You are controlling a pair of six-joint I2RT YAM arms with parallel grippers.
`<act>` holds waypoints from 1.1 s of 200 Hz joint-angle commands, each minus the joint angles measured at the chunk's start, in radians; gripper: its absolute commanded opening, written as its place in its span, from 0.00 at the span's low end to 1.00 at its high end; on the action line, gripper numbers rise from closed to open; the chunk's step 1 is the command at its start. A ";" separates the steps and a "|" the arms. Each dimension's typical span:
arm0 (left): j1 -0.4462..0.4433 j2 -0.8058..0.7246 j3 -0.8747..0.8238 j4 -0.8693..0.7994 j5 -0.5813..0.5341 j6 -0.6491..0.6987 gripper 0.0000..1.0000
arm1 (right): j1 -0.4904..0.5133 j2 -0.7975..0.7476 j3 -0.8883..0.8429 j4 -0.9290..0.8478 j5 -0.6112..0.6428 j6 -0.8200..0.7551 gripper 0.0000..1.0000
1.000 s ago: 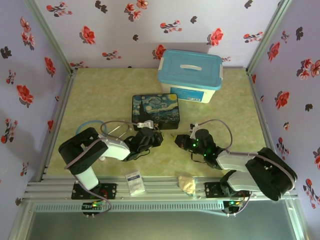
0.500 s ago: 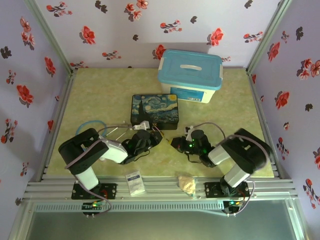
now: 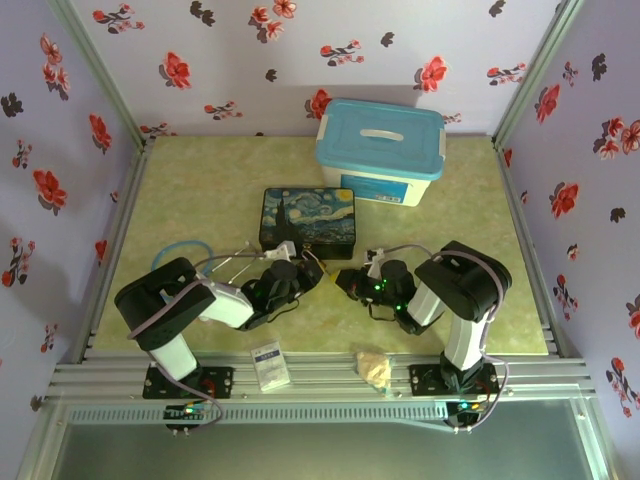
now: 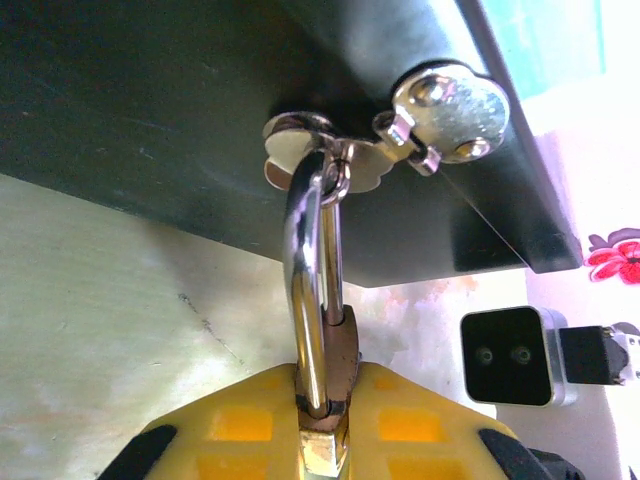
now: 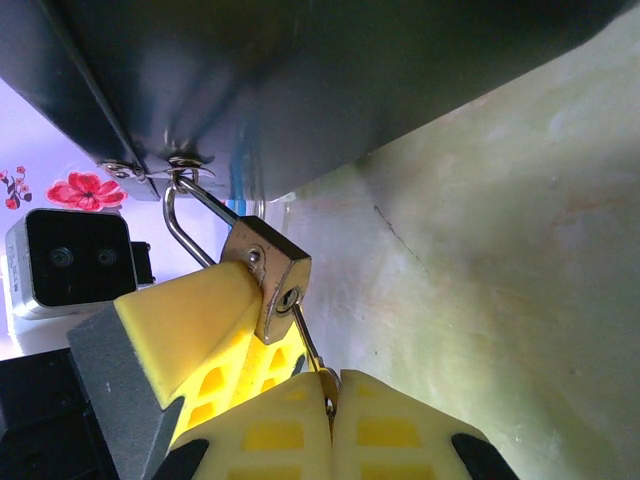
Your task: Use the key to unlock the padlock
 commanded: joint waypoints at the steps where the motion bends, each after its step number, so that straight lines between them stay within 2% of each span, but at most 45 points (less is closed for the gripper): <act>1: -0.006 -0.008 0.002 0.104 -0.024 -0.003 0.01 | 0.008 0.009 0.005 0.044 0.009 0.006 0.00; 61: -0.006 0.008 0.000 0.128 -0.007 -0.015 0.00 | 0.010 0.001 0.034 0.045 -0.011 -0.005 0.00; 102: -0.006 0.027 -0.012 0.151 -0.011 -0.025 0.00 | 0.005 -0.048 0.003 0.043 0.022 -0.018 0.00; 153: -0.006 0.032 -0.012 0.178 0.000 -0.041 0.00 | 0.003 0.007 0.029 0.045 0.019 -0.008 0.00; 220: -0.021 0.038 -0.022 0.237 0.023 -0.095 0.00 | -0.026 0.000 0.045 0.045 -0.001 -0.036 0.00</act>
